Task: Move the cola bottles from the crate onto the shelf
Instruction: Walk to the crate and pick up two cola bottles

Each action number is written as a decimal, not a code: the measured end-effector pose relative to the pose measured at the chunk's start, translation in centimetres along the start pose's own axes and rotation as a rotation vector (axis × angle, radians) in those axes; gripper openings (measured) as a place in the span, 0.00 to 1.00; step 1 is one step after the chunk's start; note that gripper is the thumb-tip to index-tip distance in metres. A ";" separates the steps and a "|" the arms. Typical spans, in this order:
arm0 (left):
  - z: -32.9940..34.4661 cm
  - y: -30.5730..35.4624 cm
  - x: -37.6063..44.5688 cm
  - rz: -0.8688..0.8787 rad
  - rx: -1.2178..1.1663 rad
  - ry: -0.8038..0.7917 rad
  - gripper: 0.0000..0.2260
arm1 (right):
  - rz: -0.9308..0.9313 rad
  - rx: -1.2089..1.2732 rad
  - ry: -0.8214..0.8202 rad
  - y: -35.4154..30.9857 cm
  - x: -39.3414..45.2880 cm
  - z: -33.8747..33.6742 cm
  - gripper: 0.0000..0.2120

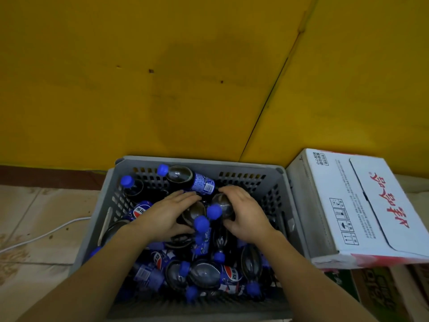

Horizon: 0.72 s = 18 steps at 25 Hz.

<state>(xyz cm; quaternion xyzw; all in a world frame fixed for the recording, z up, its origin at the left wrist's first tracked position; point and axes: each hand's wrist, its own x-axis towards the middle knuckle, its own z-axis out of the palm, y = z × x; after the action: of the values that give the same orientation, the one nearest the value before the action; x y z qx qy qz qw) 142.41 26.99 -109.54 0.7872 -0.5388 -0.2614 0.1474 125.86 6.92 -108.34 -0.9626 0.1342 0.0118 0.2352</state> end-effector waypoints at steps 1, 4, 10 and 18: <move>-0.4 0.2 -0.3 -0.005 -0.051 0.044 0.40 | 0.049 0.099 0.041 -0.7 0.1 -0.6 0.37; -1.5 0.9 -1.2 -0.018 -0.183 0.128 0.38 | 0.183 0.314 0.055 -2.7 0.2 -1.9 0.37; -3.0 2.5 -2.0 -0.180 -0.724 0.353 0.31 | 0.288 0.602 0.144 -4.5 -1.0 -1.6 0.35; -2.9 5.6 -0.7 -0.242 -0.954 0.557 0.22 | 0.301 0.857 0.340 -6.6 -1.2 0.1 0.31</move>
<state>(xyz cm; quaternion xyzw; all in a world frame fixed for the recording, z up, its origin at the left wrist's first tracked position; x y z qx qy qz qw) 139.56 25.36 -104.07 0.7287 -0.2073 -0.2734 0.5926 126.50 12.94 -105.37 -0.7371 0.3014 -0.1680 0.5810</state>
